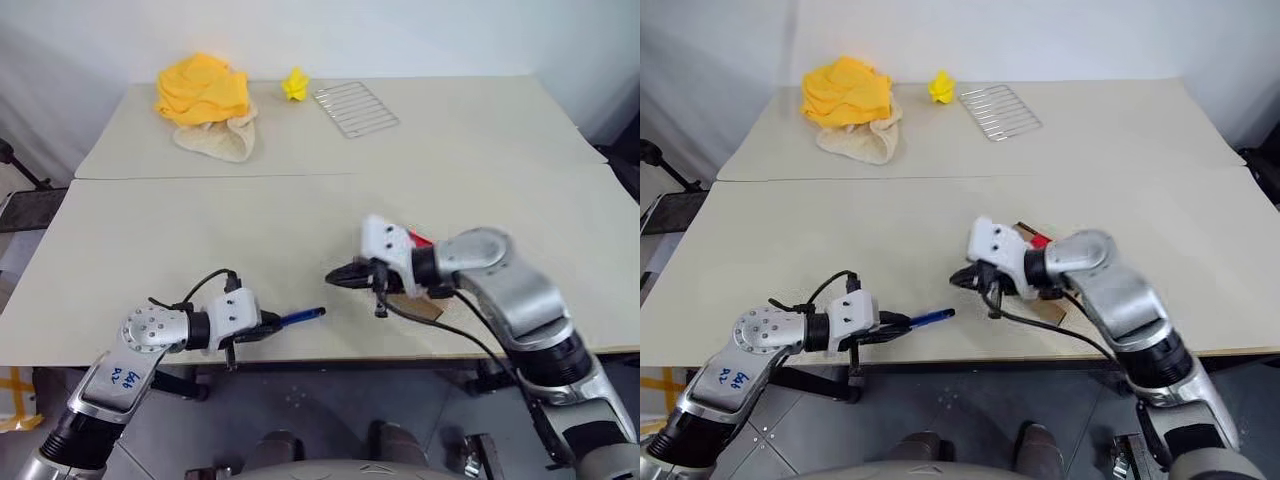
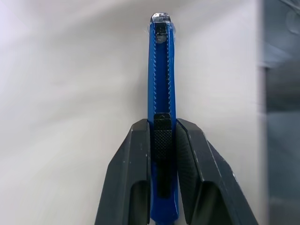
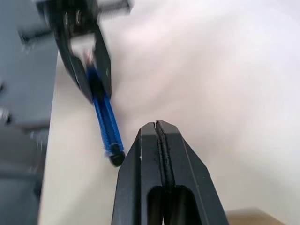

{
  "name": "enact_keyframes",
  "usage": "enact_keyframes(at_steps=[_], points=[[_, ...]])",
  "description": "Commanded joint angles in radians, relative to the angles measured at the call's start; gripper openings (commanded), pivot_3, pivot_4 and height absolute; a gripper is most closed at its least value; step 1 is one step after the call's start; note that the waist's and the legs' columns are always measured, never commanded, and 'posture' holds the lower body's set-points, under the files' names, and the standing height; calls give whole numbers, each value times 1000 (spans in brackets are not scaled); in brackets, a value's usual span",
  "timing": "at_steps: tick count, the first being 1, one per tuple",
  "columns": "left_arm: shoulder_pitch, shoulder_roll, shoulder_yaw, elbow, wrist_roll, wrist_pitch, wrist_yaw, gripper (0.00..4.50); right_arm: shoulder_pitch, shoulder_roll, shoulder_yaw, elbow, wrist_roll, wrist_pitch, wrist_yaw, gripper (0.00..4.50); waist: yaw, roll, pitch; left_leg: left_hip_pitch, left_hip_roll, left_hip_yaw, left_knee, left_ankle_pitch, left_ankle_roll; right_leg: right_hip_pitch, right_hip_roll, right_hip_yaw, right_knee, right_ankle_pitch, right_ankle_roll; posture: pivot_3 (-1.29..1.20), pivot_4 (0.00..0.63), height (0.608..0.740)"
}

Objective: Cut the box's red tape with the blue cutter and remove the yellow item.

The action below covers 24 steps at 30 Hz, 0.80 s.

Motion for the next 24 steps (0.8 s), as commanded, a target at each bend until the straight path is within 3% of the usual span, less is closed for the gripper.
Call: enact_keyframes(at_steps=[1,6,11,17,24], points=[[-36,-43,64,82,14,-142,78,468,-54,-2,-79,-22,87,157,-47,915,-1,0,1,0,1,0,0,0,0,0,1,0,0,0,-1,0,150,740],[-136,-104,102,214,54,-414,160,468,-198,14,-146,84,161,328,-109,2602,-3,0,2,-16,1,2,7,0,-1,-19,1,1,6,1,-2,0,150,740],[-240,-153,98,335,92,-610,222,468,-345,75,-175,254,210,403,-154,4362,-10,-1,2,-17,0,12,6,0,-1,-19,1,-1,5,1,-1,0,150,740],[-290,-179,71,404,138,-740,252,468,-436,124,-150,437,224,425,-183,4471,-27,-1,2,-17,1,13,6,-1,-1,-19,1,-4,5,1,-1,0,150,740],[-298,-199,52,416,154,-766,267,468,-477,144,-115,531,248,428,-152,4471,-35,-1,2,-17,1,14,6,-1,-1,-19,1,-5,5,1,-1,0,150,740]])
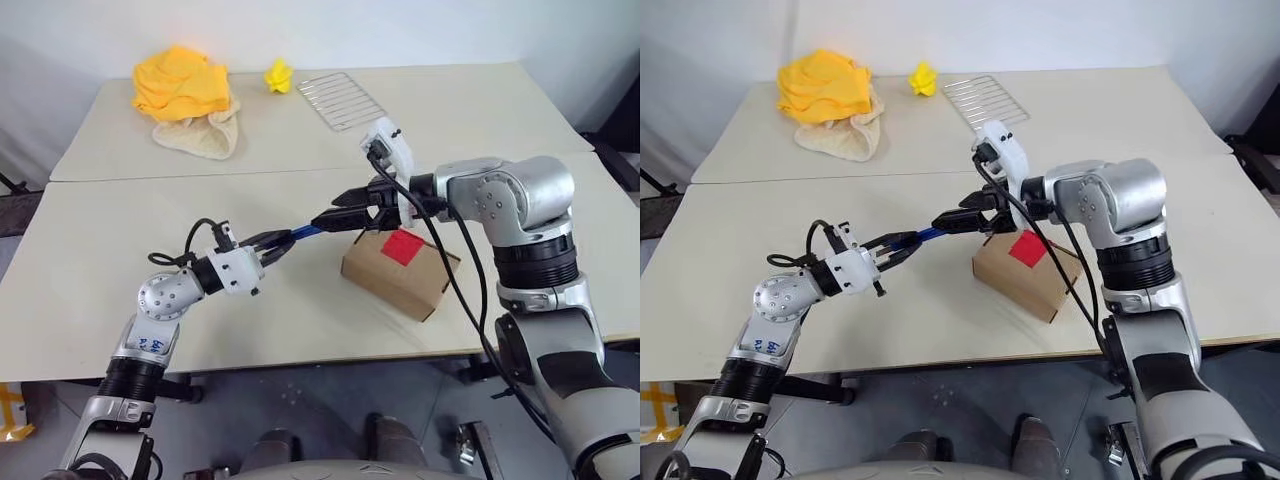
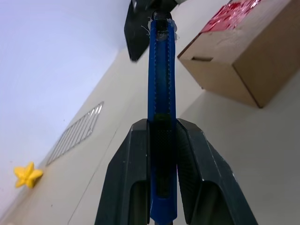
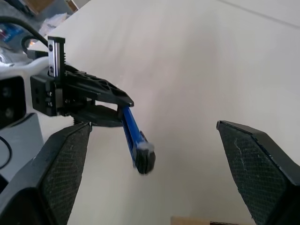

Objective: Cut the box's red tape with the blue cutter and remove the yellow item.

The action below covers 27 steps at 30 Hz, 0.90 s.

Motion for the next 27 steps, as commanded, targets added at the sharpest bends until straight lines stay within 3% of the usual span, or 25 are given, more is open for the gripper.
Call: enact_keyframes(at_steps=[1,7,11,21,25,27], points=[[-9,-4,-2,-17,0,-19,18,468,-38,0,29,4,19,-13,27,4471,-1,0,0,0,0,0,0,0,0,0,0,0,0,0,0,0,150,740],[-5,-8,-5,-36,-11,0,19,468,-52,12,95,70,-12,-82,50,4471,-4,0,0,0,0,0,0,0,0,0,0,0,0,0,0,0,150,740],[-3,-6,-5,-33,-12,2,15,468,-54,7,107,83,-17,-104,59,3561,-5,0,0,0,0,0,0,0,0,0,0,0,0,0,0,0,150,740],[-15,-18,2,-37,-23,63,24,468,-46,-7,114,61,-20,-110,76,168,-17,0,0,0,0,0,0,0,0,0,0,0,0,0,0,0,150,740],[-25,-34,16,-34,-34,134,33,468,-36,-14,97,23,-7,-98,71,161,-18,0,0,0,0,0,0,0,0,0,0,0,0,0,0,0,150,740],[-30,-44,30,-45,-62,214,33,1158,-34,-17,76,1,1,-90,58,161,-17,0,0,0,0,0,0,0,0,0,0,0,0,0,0,0,150,740]])
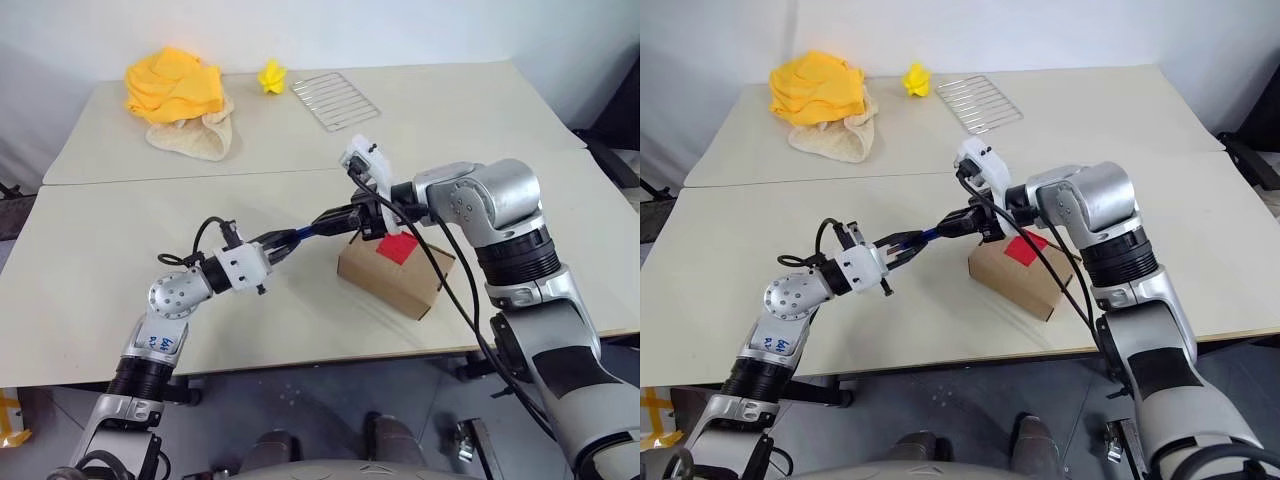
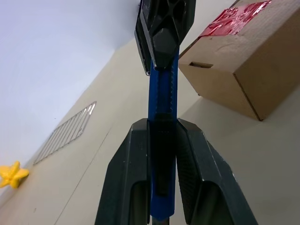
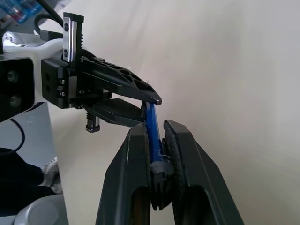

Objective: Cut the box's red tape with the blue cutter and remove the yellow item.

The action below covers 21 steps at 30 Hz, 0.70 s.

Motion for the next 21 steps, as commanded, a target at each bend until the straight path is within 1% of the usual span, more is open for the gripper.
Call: enact_keyframes(at_steps=[1,4,7,10,11,14,17,18,21], points=[[-15,-12,44,-40,-72,140,22,1422,-9,-18,-50,-72,25,10,-15,161,-1,0,0,0,0,0,0,0,0,0,0,0,0,0,0,0,150,740],[-11,-13,60,-76,-113,231,16,2362,-6,-27,-68,-94,29,15,-32,161,-1,0,0,0,0,0,0,0,0,0,0,0,0,0,0,0,150,740],[9,6,91,-117,-168,312,-7,3308,-4,-50,-95,-116,31,23,-51,161,0,0,0,0,0,0,0,0,0,0,0,0,0,0,0,0,150,740],[53,70,121,-178,-255,460,-91,4232,-8,-100,-130,-123,26,20,-63,161,-1,0,0,0,0,0,0,0,0,0,0,0,0,0,0,0,150,740],[66,94,138,-203,-295,506,-120,4485,-9,-133,-152,-124,23,19,-67,161,-1,0,0,0,0,0,0,0,0,0,0,0,0,0,0,0,150,740],[69,129,175,-250,-377,600,-156,4500,-1,-218,-194,-132,18,19,-74,161,5,-2,1,0,0,0,0,0,0,0,0,0,0,0,0,0,150,740],[77,130,163,-330,-464,732,-188,4500,14,-287,-226,-144,22,19,-76,161,12,-3,2,-1,0,0,1,0,0,0,0,1,-1,0,0,0,150,740],[86,126,151,-360,-485,767,-196,4500,19,-306,-237,-149,24,22,-78,161,13,-3,2,-1,0,0,1,0,0,0,0,1,-1,0,0,0,150,740],[81,63,94,-417,-501,831,-160,4500,56,-378,-288,-195,44,49,-78,161,23,-4,2,-1,0,1,1,0,0,0,0,1,-1,0,0,0,150,740]])
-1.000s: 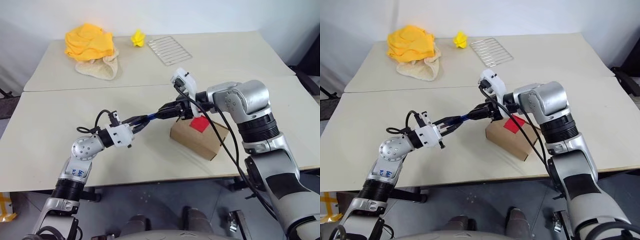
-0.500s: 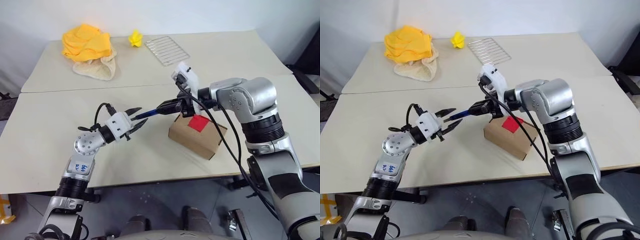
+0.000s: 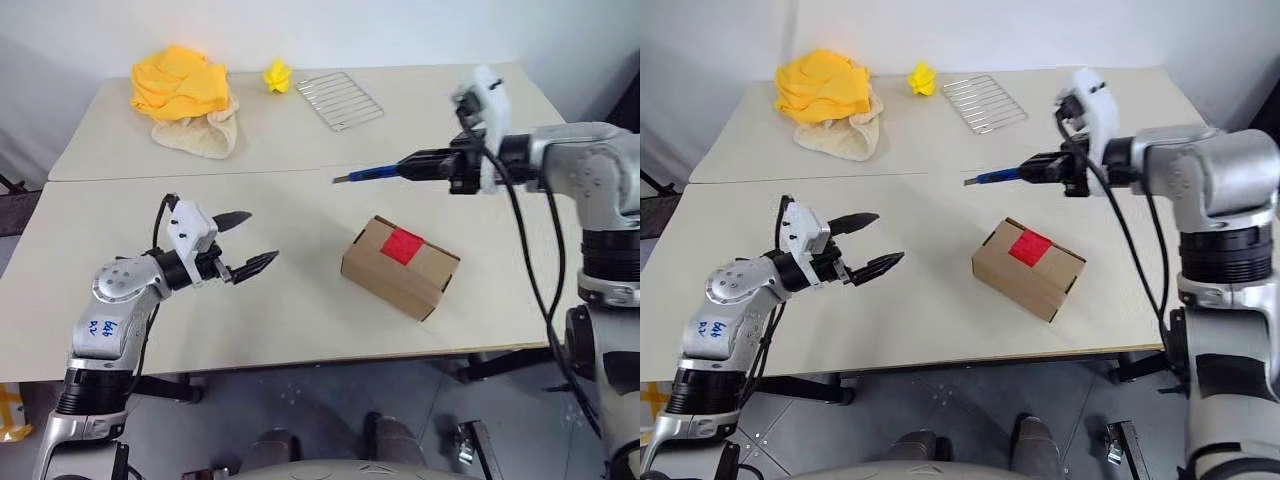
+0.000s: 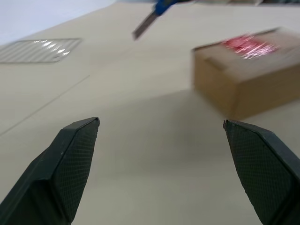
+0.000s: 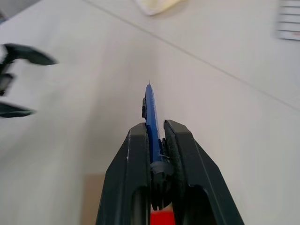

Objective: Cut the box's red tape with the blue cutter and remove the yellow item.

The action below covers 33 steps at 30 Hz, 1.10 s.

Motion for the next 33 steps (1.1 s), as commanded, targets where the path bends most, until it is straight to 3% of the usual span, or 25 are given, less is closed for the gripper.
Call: enact_keyframes(at_steps=[1,3,5,11,14,19,33], points=[[-8,-70,-57,-87,-47,93,43,4500,27,-72,-85,-89,40,32,-4,161,10,0,0,0,0,0,0,0,0,0,0,0,0,0,0,0,150,740],[-37,-118,-87,-117,-86,176,66,4500,69,-113,-115,-139,57,61,-11,161,13,-1,0,0,0,0,1,0,0,0,0,0,0,0,0,0,150,740],[-71,-151,-130,-144,-111,264,78,4098,119,-151,-149,-200,83,97,-15,161,21,-2,1,0,0,0,1,0,0,0,0,0,0,0,0,0,150,740],[-200,-267,-167,-140,-96,325,168,2472,245,-215,-270,-347,158,194,-48,161,36,-3,2,0,0,2,1,0,0,0,0,1,0,0,0,0,150,740],[-270,-292,-190,-117,-92,376,178,1387,296,-222,-332,-394,179,224,-79,161,37,-3,2,0,0,2,2,0,0,0,0,1,1,0,0,0,150,740],[-308,-320,-245,-60,-68,410,170,15,352,-214,-388,-441,207,242,-119,161,37,-3,2,0,0,3,2,0,0,0,0,2,0,0,0,0,150,740],[-277,-378,-347,42,62,355,193,0,437,-156,-449,-506,286,249,-217,161,37,-4,2,0,-1,3,2,0,0,1,0,2,0,0,1,0,150,740]])
